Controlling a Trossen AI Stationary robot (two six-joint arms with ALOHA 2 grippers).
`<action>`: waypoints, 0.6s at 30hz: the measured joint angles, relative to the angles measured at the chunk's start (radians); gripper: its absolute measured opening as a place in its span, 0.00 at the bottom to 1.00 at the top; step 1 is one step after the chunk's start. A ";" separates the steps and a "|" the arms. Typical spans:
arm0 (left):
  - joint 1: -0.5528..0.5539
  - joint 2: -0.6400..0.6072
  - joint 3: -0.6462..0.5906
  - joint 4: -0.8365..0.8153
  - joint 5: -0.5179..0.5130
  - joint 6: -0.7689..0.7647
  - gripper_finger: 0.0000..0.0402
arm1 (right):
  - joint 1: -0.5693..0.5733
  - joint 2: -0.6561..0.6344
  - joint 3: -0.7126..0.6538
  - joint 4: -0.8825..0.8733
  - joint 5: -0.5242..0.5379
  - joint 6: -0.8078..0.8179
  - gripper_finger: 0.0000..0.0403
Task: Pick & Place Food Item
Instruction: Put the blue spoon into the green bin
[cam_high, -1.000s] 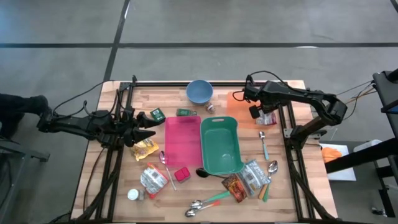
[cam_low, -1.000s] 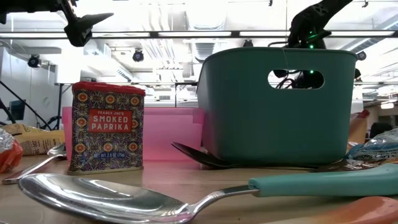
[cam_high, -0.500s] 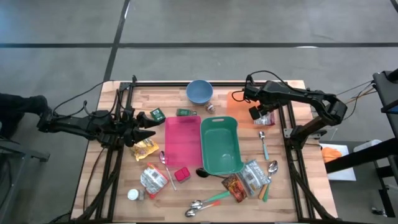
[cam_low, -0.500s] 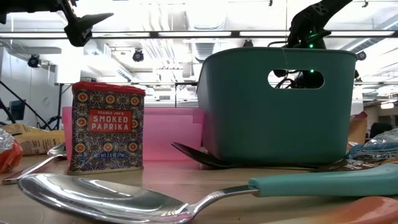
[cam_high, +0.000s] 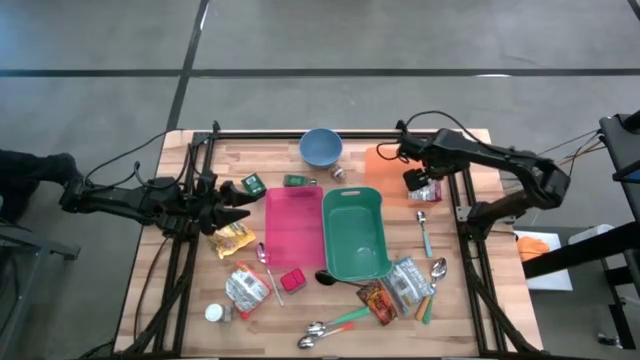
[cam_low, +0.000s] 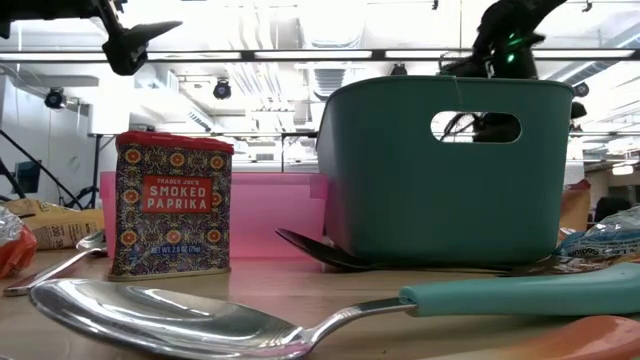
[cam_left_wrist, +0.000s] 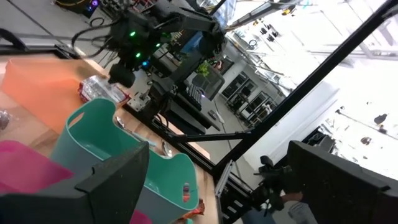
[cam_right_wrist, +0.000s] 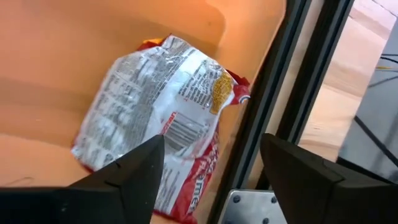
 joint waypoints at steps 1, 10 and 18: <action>0.000 0.000 0.000 0.000 0.000 -0.020 0.96 | 0.000 -0.026 0.000 0.000 -0.009 0.006 0.65; 0.000 0.000 0.000 -0.071 -0.007 -0.072 0.96 | 0.123 -0.248 0.000 -0.010 -0.153 0.168 0.66; 0.001 0.059 0.000 -0.075 -0.122 -0.056 0.96 | 0.399 -0.304 0.000 -0.043 -0.183 0.403 0.66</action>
